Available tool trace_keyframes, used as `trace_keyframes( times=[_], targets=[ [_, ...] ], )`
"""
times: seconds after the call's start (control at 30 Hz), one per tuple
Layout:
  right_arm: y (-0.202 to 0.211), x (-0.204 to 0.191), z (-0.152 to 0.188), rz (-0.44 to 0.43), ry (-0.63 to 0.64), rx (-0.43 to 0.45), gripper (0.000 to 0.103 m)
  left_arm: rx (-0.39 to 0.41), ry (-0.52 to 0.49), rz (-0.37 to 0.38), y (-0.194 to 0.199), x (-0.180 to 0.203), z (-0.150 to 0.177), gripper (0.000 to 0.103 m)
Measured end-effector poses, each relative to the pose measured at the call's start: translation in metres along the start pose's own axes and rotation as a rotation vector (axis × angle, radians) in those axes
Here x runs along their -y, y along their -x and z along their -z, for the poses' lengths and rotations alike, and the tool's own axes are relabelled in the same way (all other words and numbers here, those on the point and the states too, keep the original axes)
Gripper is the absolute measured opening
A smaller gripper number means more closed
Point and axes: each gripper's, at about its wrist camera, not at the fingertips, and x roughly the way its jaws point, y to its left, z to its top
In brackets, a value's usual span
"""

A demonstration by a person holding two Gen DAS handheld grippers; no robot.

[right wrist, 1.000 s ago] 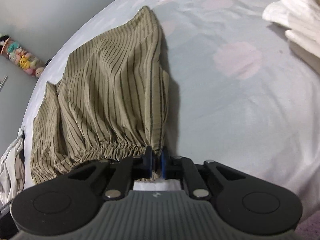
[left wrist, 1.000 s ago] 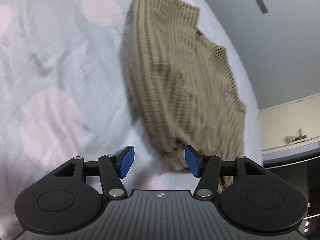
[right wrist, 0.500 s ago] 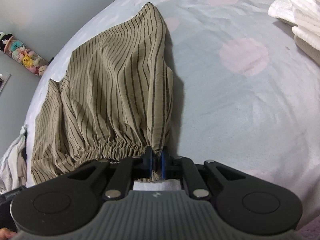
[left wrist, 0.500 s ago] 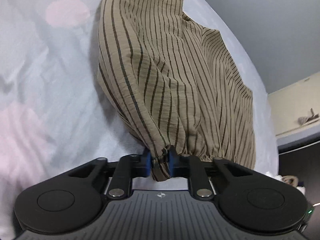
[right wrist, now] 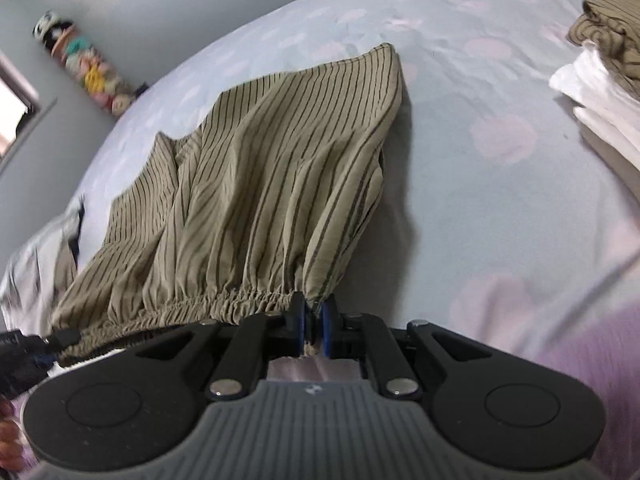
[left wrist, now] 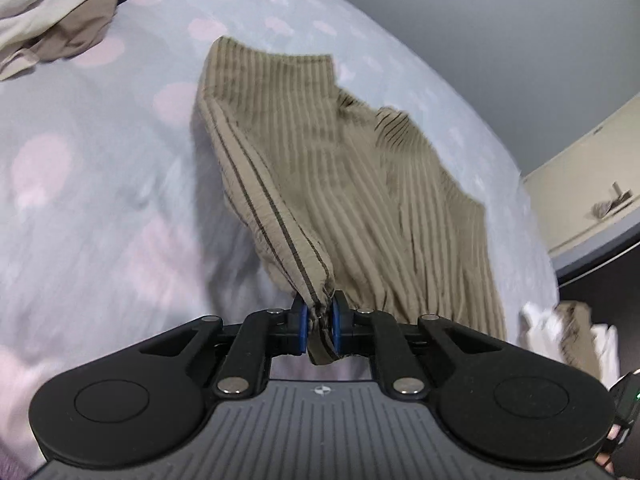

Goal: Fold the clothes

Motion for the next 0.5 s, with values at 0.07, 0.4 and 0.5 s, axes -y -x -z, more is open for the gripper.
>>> trace_keyframes(
  times=[0.07,0.4,0.5],
  targets=[
    [0.001,0.000,0.012,0.006,0.016,-0.012,0.009,-0.023,0.005,-0.013,0.001,-0.008,0.017,0.009],
    [-0.013,-0.014,0.028,0.090,0.225,0.008,0.009,-0.002,-0.078,-0.090,-0.007,-0.008,0.037,0.009],
    [-0.010,-0.005,0.027,0.054,0.181,0.015,0.009,0.007,-0.071,-0.087,-0.008,-0.008,0.040,0.010]
  ],
)
